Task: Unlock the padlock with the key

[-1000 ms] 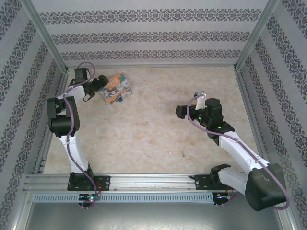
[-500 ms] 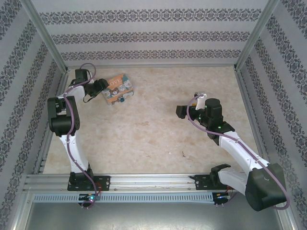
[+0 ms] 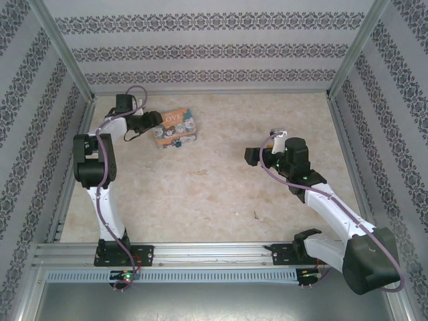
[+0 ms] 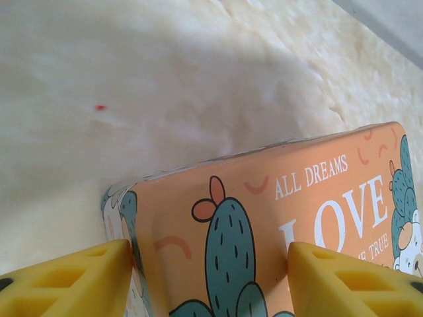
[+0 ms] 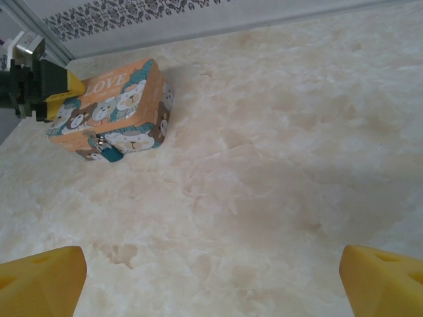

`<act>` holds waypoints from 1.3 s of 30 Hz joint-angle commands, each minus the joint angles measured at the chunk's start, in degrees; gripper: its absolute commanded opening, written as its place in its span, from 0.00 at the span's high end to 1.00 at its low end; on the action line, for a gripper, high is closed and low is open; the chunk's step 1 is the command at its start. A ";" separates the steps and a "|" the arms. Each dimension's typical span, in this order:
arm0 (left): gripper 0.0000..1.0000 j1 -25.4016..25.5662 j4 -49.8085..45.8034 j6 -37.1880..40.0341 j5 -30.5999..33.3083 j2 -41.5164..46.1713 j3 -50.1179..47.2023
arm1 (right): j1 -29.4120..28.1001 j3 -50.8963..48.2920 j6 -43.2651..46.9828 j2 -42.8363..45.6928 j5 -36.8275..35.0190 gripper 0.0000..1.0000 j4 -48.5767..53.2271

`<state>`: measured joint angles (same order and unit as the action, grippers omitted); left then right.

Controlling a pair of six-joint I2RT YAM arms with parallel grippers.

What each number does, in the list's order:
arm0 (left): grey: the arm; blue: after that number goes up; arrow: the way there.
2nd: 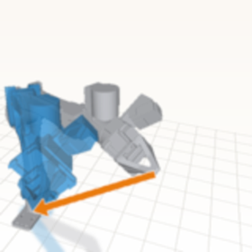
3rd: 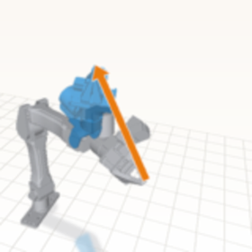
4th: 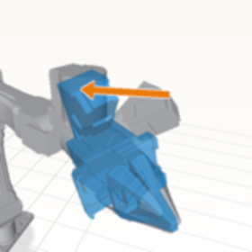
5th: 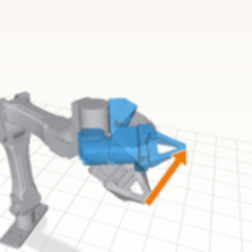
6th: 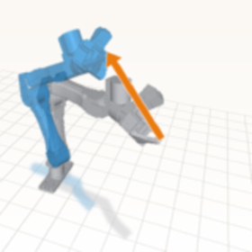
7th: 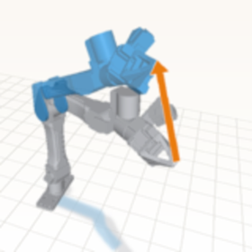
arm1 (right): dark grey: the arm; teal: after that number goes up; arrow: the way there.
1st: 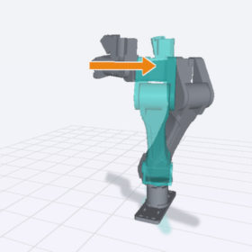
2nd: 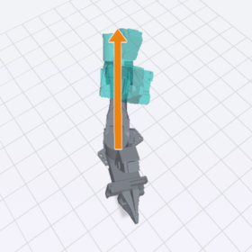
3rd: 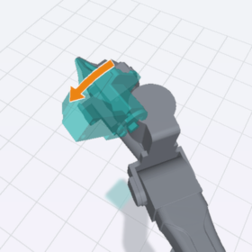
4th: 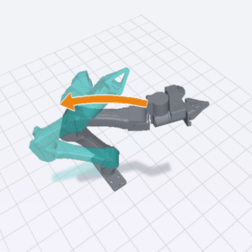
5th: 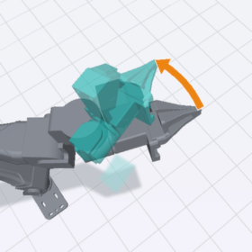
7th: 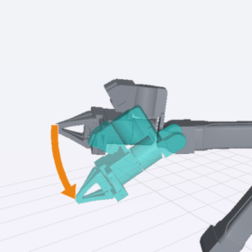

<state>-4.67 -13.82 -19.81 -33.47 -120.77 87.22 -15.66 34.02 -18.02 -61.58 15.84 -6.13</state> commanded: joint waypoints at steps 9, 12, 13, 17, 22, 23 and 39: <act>0.39 8.95 -11.14 9.28 -3.70 -5.28 5.43 | -1.30 -0.70 0.44 0.23 -1.68 0.02 0.00; 0.39 11.42 -12.57 10.53 -4.29 -6.00 6.90 | -1.39 -0.97 0.44 0.41 -1.95 0.02 0.00; 0.40 12.26 -12.71 10.71 -4.38 -6.05 7.13 | -1.48 -0.97 0.44 0.39 -2.05 0.02 -0.02; 0.40 15.19 -13.04 11.57 -4.88 -6.06 7.30 | -1.63 -1.06 0.44 0.38 -2.17 0.02 -0.02; 0.40 18.25 -13.48 13.43 -6.63 -6.14 7.85 | -1.82 -0.95 0.44 0.14 -2.23 0.01 -0.02; 0.40 18.73 -13.66 14.00 -6.79 -6.23 8.01 | -1.83 -0.90 0.44 0.07 -2.30 0.01 -0.02; 0.39 22.30 -19.11 23.37 -10.62 -6.68 11.25 | -2.25 -0.05 -0.08 -0.65 -3.78 0.02 0.07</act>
<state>16.43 -28.23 0.12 -43.07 -125.82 97.27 -17.15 33.56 -18.04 -61.80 13.08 -5.98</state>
